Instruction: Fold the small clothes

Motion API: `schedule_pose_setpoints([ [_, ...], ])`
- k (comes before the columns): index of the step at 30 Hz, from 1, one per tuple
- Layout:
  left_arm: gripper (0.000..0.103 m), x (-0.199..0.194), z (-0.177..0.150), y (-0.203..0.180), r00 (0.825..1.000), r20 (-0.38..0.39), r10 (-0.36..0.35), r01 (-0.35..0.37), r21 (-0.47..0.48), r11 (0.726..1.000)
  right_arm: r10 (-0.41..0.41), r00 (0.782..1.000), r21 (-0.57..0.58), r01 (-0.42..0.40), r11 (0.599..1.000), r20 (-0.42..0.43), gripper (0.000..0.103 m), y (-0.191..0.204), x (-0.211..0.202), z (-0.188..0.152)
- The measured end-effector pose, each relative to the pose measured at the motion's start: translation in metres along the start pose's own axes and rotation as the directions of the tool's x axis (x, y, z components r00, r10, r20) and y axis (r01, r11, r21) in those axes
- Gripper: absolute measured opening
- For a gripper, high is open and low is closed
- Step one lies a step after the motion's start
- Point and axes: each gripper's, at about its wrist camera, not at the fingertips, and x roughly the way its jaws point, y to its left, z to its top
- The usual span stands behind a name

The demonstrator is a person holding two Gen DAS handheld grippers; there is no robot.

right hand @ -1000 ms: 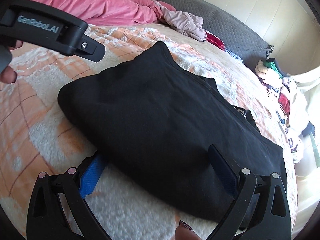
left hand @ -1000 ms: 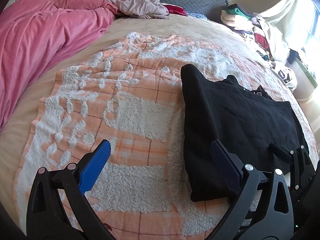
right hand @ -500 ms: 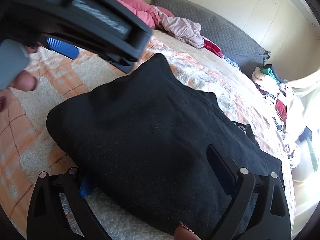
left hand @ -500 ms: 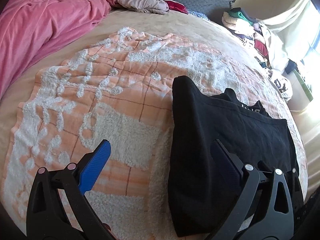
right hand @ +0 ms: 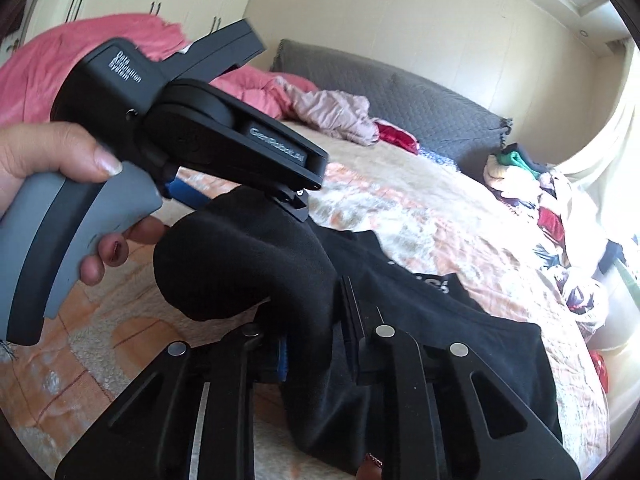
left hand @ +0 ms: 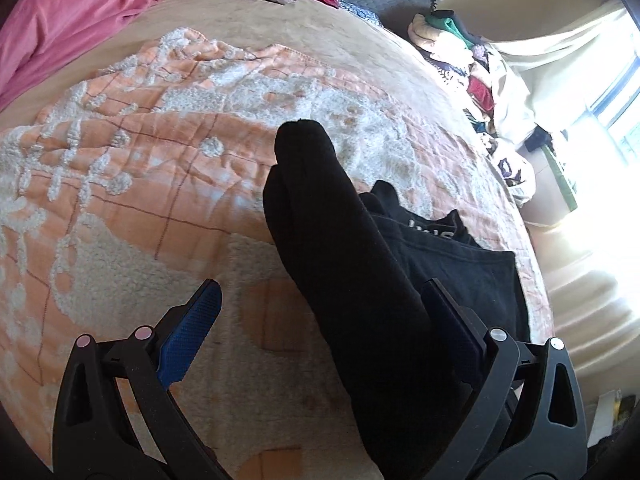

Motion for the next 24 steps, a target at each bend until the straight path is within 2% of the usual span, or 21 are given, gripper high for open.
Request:
schedule_pose_setpoints([
  [4,0.093,0.000,0.003,-0.026,0.998,0.000,-0.070,0.070,0.010,0.997,-0.024,0.999,0.031,0.023,0.999,0.035,0.017,-0.016,-0.019,-0.004],
  [6,0.089,-0.001,0.004,-0.039,0.996,0.003,-0.095,0.095,0.016,0.995,-0.036,0.998,0.040,0.034,0.999,0.051,0.017,-0.026,-0.029,-0.007],
  [8,0.061,0.000,0.004,-0.057,0.992,0.001,-0.124,0.124,0.035,0.992,-0.049,0.997,0.046,0.046,0.998,0.063,0.013,-0.034,-0.039,-0.010],
  [9,0.054,0.000,0.004,-0.067,0.991,-0.005,-0.133,0.133,0.048,0.990,-0.060,0.996,0.049,0.057,0.997,0.068,0.008,-0.038,-0.044,-0.013],
  [10,0.044,0.000,0.003,-0.076,0.991,-0.005,-0.134,0.134,0.061,0.989,-0.069,0.995,0.055,0.066,0.996,0.067,0.008,-0.044,-0.049,-0.014],
  [11,0.037,0.000,0.002,-0.085,0.992,-0.002,-0.129,0.129,0.079,0.988,-0.073,0.995,0.064,0.068,0.996,0.064,0.007,-0.049,-0.052,-0.015],
  [13,0.030,0.002,0.001,-0.106,0.991,-0.004,-0.131,0.131,0.116,0.985,-0.079,0.995,0.098,0.073,0.992,0.060,0.007,-0.063,-0.059,-0.019],
  [19,0.027,0.013,-0.003,-0.160,0.993,-0.015,-0.115,0.116,0.198,0.973,-0.098,0.994,0.188,0.087,0.978,0.048,0.007,-0.098,-0.079,-0.037],
  [24,0.027,0.036,-0.008,-0.191,0.995,-0.050,-0.090,0.099,0.252,0.963,-0.071,0.997,0.305,0.058,0.951,0.034,0.007,-0.122,-0.080,-0.054],
])
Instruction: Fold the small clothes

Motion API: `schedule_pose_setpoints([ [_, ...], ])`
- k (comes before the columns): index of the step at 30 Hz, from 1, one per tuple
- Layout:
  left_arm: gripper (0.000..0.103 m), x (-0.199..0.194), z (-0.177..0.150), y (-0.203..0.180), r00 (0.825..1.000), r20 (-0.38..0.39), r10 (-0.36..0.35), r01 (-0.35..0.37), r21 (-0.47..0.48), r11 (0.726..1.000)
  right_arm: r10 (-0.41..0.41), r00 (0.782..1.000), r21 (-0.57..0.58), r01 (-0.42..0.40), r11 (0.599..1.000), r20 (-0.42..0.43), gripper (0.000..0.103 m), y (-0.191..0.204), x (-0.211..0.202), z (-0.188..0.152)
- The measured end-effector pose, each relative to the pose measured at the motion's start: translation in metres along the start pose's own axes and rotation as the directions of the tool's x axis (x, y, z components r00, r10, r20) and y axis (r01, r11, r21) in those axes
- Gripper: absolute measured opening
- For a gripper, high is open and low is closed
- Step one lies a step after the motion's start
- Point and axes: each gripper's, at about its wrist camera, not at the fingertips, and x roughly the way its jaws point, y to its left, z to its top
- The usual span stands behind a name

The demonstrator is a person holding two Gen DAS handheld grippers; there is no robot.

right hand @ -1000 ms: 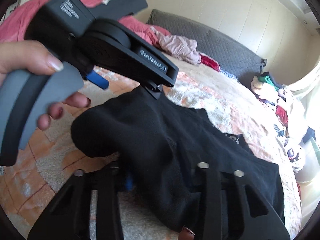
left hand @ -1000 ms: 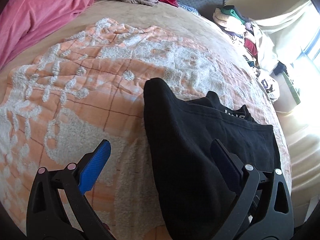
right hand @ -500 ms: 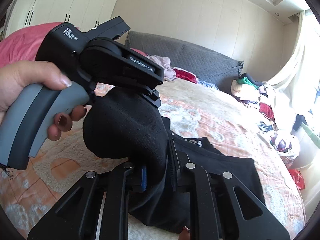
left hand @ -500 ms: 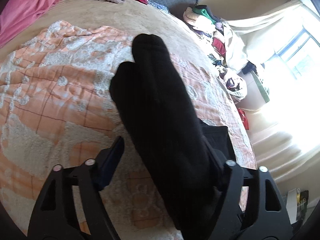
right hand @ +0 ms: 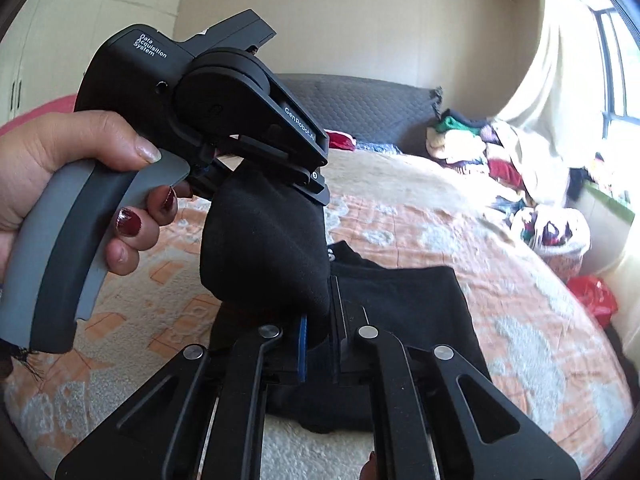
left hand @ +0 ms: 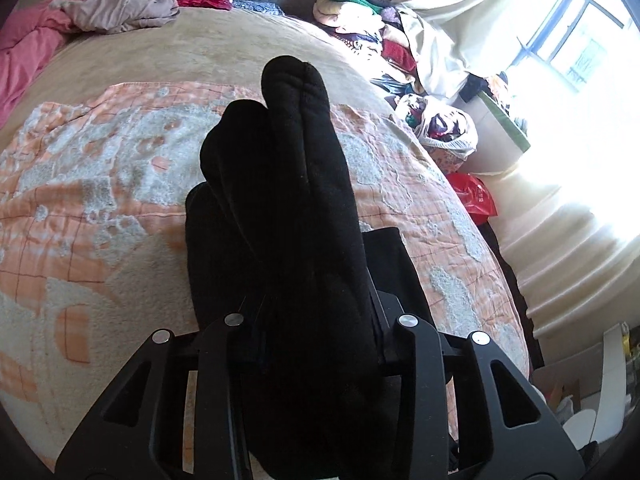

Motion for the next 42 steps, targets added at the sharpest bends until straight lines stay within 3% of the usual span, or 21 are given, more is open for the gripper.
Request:
schedule_pose_setpoints([
  [7,0.027,0.032,0.000,-0.023,0.998,-0.056,0.036,-0.032,0.062,0.998,0.032,0.995,0.152,-0.018,0.988,-0.091,0.007,-0.028,0.010,-0.007],
  [14,0.027,0.072,-0.005,-0.035,0.992,-0.121,0.046,-0.038,0.067,0.997,0.103,0.973,0.357,-0.023,0.934,-0.207,0.007,-0.060,0.033,-0.015],
  [21,0.027,0.095,-0.010,-0.050,0.988,-0.148,0.053,-0.042,0.075,0.996,0.182,0.947,0.521,-0.019,0.853,-0.264,0.007,-0.086,0.043,-0.025],
  [26,0.031,0.102,-0.012,-0.053,0.987,-0.150,0.049,-0.039,0.067,0.997,0.266,0.931,0.651,-0.042,0.758,-0.250,0.008,-0.098,0.046,-0.036],
  [30,0.039,0.101,-0.012,-0.055,0.991,-0.136,0.021,-0.014,0.048,0.999,0.293,0.924,0.711,-0.033,0.703,-0.247,0.016,-0.102,0.047,-0.041],
  [32,0.056,0.099,-0.012,-0.056,0.990,-0.130,-0.047,0.050,0.023,0.998,0.297,0.921,0.723,-0.025,0.690,-0.252,0.017,-0.102,0.048,-0.043],
  [33,0.059,0.097,-0.012,-0.056,0.988,-0.128,-0.090,0.091,0.006,0.996,0.297,0.920,0.728,-0.018,0.686,-0.257,0.019,-0.102,0.048,-0.044],
  [37,0.060,0.077,-0.011,-0.051,0.987,-0.076,-0.140,0.139,-0.014,0.990,0.305,0.915,0.747,-0.006,0.664,-0.264,0.031,-0.110,0.052,-0.044],
  [39,0.060,0.065,-0.011,-0.042,0.989,-0.046,-0.142,0.141,-0.019,0.990,0.341,0.909,0.774,-0.031,0.633,-0.242,0.047,-0.116,0.054,-0.044],
  [42,0.060,0.047,-0.017,-0.024,0.997,-0.005,-0.075,0.075,-0.003,0.997,0.371,0.900,0.768,-0.068,0.637,-0.228,0.055,-0.120,0.059,-0.036],
])
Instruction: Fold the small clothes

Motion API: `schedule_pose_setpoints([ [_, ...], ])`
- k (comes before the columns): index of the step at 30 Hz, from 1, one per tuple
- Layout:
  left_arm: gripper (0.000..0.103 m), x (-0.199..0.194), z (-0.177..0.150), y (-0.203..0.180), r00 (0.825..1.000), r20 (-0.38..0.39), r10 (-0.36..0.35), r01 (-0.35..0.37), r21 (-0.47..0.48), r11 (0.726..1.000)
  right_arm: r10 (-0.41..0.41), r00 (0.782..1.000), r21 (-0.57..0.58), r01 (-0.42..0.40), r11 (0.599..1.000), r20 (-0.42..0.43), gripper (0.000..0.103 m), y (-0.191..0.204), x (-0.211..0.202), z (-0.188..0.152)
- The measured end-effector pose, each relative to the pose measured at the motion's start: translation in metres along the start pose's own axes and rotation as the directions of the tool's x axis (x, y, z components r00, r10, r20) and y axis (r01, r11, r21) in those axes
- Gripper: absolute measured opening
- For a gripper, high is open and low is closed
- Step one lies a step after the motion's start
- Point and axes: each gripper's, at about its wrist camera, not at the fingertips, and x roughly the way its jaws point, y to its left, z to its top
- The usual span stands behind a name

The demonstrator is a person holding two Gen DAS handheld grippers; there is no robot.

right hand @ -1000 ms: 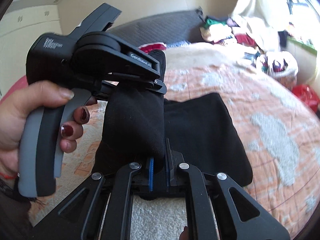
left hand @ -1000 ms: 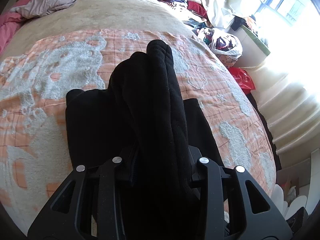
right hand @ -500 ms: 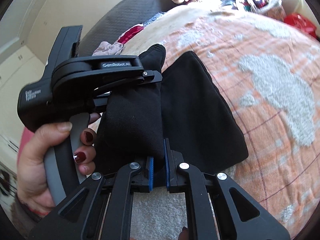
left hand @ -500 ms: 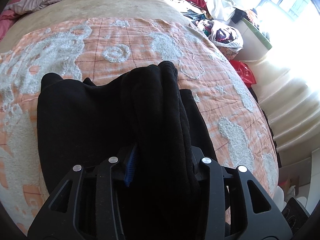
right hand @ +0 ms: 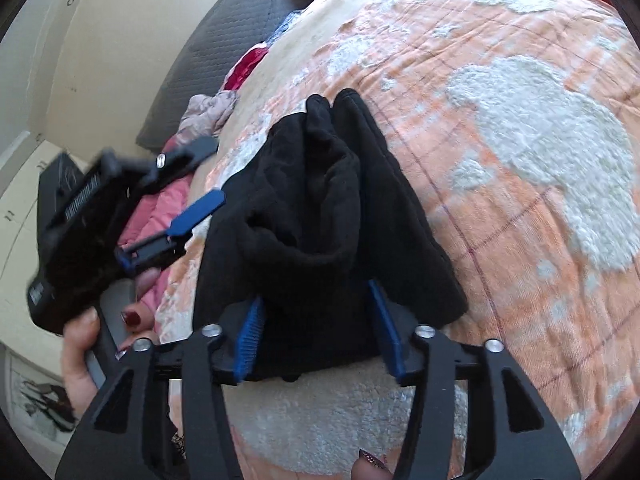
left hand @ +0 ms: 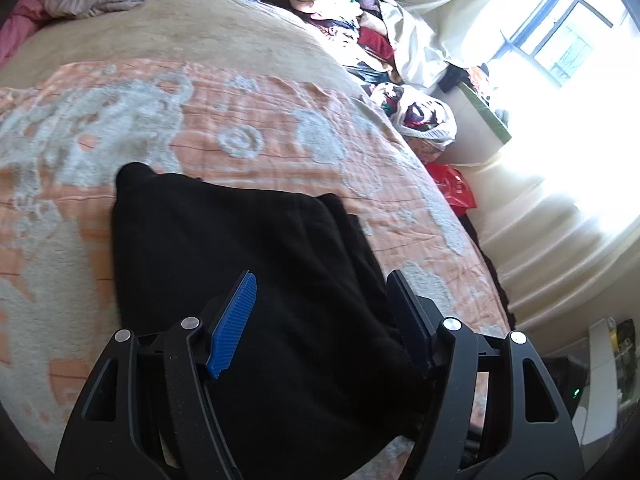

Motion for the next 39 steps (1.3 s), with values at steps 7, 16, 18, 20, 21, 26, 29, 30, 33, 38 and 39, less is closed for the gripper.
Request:
schedule_pose_setpoints([
  [7,0.060,-0.020,-0.027,0.034,0.989,0.010,0.147,-0.148,0.048,0.988,0.048,0.995,-0.106,-0.057,0.993,-0.090,0.068,0.018,0.026,0.043],
  [16,0.068,-0.015,-0.043,0.035,0.984,-0.010,0.179,-0.177,0.086,0.980,0.052,0.987,-0.143,-0.074,0.987,-0.151,0.052,0.016,0.059,0.075],
  [18,0.068,-0.014,-0.043,0.034,0.983,-0.009,0.181,-0.180,0.083,0.980,-0.031,0.988,-0.265,-0.011,0.964,-0.154,0.021,0.028,0.064,0.073],
  [20,0.068,-0.013,-0.044,0.030,0.982,-0.005,0.191,-0.190,0.090,0.978,-0.087,0.990,-0.358,0.042,0.933,-0.109,0.018,0.039,0.060,0.069],
  [21,0.068,-0.013,-0.044,0.029,0.981,-0.003,0.195,-0.194,0.088,0.977,-0.104,0.991,-0.393,0.063,0.917,-0.084,0.016,0.046,0.055,0.067],
  [26,0.068,-0.019,-0.049,0.018,0.988,0.004,0.155,-0.154,0.091,0.984,-0.138,0.990,-0.504,0.140,0.853,0.042,0.016,0.055,0.023,0.055],
  [29,0.070,-0.008,-0.056,0.012,0.988,-0.036,0.153,-0.148,0.114,0.982,-0.221,0.974,-0.494,0.216,0.842,0.049,0.016,0.042,0.043,0.056],
  [30,0.071,-0.005,-0.058,0.010,0.985,-0.040,0.166,-0.160,0.122,0.980,-0.216,0.976,-0.463,0.201,0.863,0.019,0.017,0.033,0.049,0.057],
  [33,0.071,-0.002,-0.060,0.011,0.984,-0.034,0.178,-0.173,0.116,0.978,-0.172,0.985,-0.382,0.155,0.911,-0.013,0.019,0.014,0.047,0.062],
  [38,0.072,-0.005,-0.062,0.014,0.984,-0.036,0.173,-0.169,0.103,0.980,-0.203,0.979,-0.404,0.190,0.895,0.009,0.025,0.020,0.048,0.059],
  [39,0.072,-0.005,-0.062,0.014,0.984,-0.035,0.175,-0.170,0.103,0.980,-0.203,0.979,-0.403,0.190,0.895,0.011,0.026,0.020,0.047,0.058],
])
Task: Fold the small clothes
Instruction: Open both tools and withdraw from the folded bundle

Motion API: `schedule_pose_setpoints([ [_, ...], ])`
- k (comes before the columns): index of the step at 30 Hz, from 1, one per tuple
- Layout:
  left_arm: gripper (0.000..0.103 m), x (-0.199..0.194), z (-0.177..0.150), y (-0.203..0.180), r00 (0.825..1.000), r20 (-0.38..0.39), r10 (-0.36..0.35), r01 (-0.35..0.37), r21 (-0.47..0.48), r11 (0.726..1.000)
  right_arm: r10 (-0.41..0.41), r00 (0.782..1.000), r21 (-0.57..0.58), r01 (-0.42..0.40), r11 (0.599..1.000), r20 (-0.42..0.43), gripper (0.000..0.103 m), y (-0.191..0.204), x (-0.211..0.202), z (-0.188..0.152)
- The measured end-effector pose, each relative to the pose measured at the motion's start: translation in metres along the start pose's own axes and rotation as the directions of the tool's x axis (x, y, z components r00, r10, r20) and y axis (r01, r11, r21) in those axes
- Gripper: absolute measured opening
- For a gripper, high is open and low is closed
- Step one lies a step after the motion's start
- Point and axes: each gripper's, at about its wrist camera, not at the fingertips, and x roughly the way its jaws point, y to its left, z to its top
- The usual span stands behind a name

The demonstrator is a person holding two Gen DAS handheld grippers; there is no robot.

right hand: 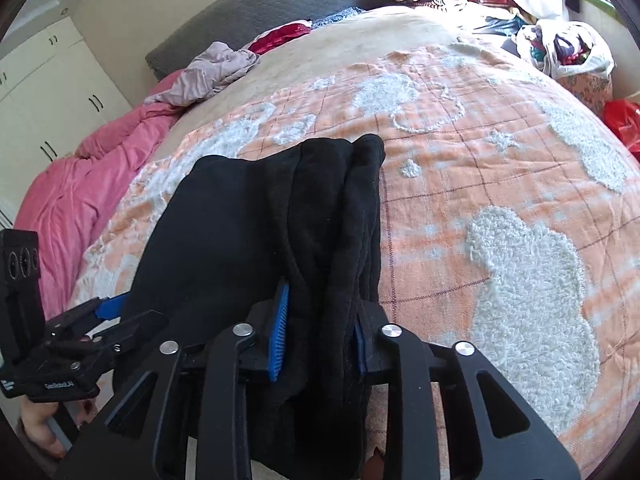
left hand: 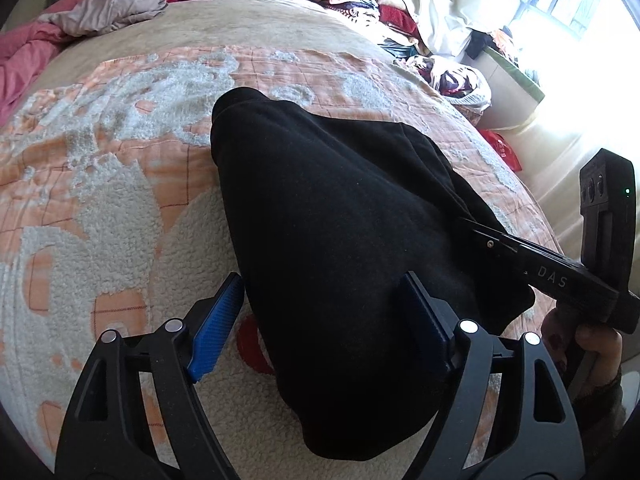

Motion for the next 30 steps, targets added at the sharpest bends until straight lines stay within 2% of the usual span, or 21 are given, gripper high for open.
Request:
schedule_pose_setpoints([
  [4,0.072,-0.004,-0.002,-0.001,1.000,0.007,0.010,-0.010,0.000,1.000,-0.006,1.000,0.001,0.006,1.000,0.003,0.031,0.003,-0.007,0.000],
  [9,0.072,-0.011,-0.006,0.000,1.000,0.012,0.007,-0.007,-0.008,1.000,-0.031,0.999,-0.008,0.031,0.999,0.007,0.046,0.002,-0.023,-0.008],
  [11,0.072,-0.015,-0.008,-0.001,1.000,0.015,0.011,-0.011,-0.005,1.000,-0.039,0.999,-0.002,0.039,0.999,0.016,0.048,0.002,-0.029,-0.011],
  [14,0.072,-0.020,-0.011,-0.003,1.000,0.024,0.019,-0.019,0.003,1.000,-0.068,0.997,-0.013,0.069,0.998,0.037,0.052,0.007,-0.038,-0.017],
  [17,0.072,-0.025,-0.014,-0.004,0.999,0.027,0.018,-0.018,0.006,1.000,-0.098,0.994,-0.029,0.100,0.995,0.057,0.062,0.014,-0.045,-0.024],
  [20,0.073,-0.029,-0.018,-0.004,0.999,0.030,0.022,-0.022,0.010,1.000,-0.130,0.987,-0.059,0.136,0.989,0.091,0.064,0.024,-0.051,-0.030],
  [23,0.073,-0.033,-0.021,-0.002,0.999,0.033,0.016,-0.016,0.008,1.000,-0.168,0.974,-0.067,0.180,0.981,0.152,0.080,0.031,-0.061,-0.034],
  [25,0.073,-0.036,-0.024,-0.002,0.999,0.033,0.014,-0.014,0.010,1.000,-0.188,0.960,-0.067,0.205,0.976,0.206,0.082,0.034,-0.071,-0.037],
  [27,0.073,-0.042,-0.027,-0.001,0.999,0.043,0.014,-0.015,0.015,1.000,-0.194,0.947,-0.060,0.216,0.975,0.254,0.091,0.035,-0.082,-0.041],
  [28,0.073,-0.047,-0.029,-0.001,0.998,0.056,0.016,-0.017,0.018,1.000,-0.199,0.937,-0.050,0.222,0.974,0.286,0.092,0.036,-0.089,-0.043],
  [30,0.078,-0.055,-0.032,0.000,0.997,0.078,0.018,-0.020,0.019,1.000,-0.200,0.922,-0.038,0.224,0.974,0.332,0.094,0.036,-0.101,-0.048],
])
